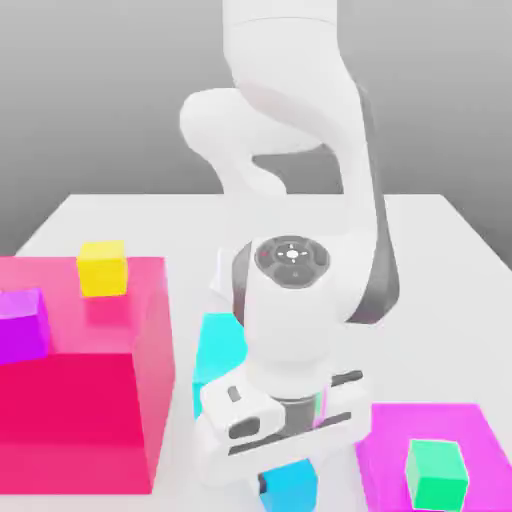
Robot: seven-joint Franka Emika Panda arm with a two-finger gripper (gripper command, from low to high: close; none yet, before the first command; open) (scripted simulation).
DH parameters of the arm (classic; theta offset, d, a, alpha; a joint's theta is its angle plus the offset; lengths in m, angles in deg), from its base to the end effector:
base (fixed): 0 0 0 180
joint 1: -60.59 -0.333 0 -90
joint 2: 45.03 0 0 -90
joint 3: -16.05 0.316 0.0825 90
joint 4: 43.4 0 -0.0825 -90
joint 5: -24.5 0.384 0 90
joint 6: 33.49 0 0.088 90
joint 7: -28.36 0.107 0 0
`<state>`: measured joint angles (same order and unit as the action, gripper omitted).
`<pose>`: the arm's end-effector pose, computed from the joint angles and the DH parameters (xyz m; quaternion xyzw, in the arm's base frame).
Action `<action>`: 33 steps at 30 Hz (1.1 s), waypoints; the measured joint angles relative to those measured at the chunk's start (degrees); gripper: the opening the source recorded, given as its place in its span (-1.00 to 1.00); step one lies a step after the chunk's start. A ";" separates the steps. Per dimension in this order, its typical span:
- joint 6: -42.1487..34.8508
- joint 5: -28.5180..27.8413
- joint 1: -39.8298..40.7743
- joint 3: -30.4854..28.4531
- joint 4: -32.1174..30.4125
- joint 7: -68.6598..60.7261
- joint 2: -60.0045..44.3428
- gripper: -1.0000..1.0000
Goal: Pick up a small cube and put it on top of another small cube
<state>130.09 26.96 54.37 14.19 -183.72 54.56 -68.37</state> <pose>0.4749 0.0326 0.1382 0.9781 -0.2083 -0.0004 0.0005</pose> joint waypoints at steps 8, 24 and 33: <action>-8.87 -0.82 -0.05 -0.66 -1.08 0.24 10.68 -1.00; -40.66 -7.24 16.57 -6.42 -0.83 29.08 43.79 -1.00; -42.40 -7.42 24.36 -7.88 -8.20 41.63 50.99 -1.00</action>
<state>87.68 19.54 78.73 6.32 -191.92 96.19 -17.38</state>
